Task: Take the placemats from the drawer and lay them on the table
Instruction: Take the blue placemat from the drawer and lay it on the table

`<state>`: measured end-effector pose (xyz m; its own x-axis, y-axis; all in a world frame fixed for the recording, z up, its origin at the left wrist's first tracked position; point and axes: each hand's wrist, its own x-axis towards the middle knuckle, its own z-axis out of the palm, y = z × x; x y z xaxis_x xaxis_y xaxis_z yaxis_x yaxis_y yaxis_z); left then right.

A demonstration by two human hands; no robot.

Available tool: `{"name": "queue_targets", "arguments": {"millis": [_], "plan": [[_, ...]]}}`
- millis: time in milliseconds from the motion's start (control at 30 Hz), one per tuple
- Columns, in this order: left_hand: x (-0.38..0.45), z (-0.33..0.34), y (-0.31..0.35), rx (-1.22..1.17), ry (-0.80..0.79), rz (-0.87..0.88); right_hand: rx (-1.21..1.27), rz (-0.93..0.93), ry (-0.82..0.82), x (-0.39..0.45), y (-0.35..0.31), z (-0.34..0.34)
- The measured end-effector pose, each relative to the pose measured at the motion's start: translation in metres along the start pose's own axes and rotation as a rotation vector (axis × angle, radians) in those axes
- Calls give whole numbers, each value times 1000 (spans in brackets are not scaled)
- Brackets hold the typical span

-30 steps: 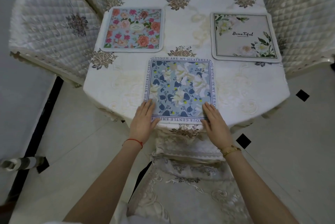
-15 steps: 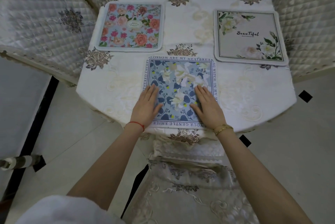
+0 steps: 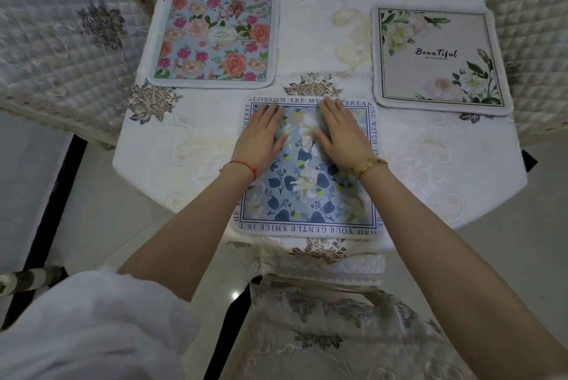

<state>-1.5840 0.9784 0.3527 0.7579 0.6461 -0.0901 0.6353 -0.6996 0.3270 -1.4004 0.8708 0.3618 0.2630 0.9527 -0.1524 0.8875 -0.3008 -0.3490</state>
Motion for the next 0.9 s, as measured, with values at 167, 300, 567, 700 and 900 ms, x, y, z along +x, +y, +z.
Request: {"name": "queue_targets", "arguments": {"millis": [167, 300, 567, 700, 900], "plan": [[6, 6, -5, -16, 10, 8, -22, -13, -15, 7, 12, 6], [-2, 3, -19, -29, 73, -57, 26, 52, 49, -7, 35, -2], [-38, 0, -13, -45, 84, -141, 53, 98, 85, -53, 37, -4], [-89, 9, 4, -35, 52, -54, 49, 2, 54, -99, 4, 17], [-157, 21, 9, -77, 32, -76, 81, 98, 71, -161, 0, 34]]}}
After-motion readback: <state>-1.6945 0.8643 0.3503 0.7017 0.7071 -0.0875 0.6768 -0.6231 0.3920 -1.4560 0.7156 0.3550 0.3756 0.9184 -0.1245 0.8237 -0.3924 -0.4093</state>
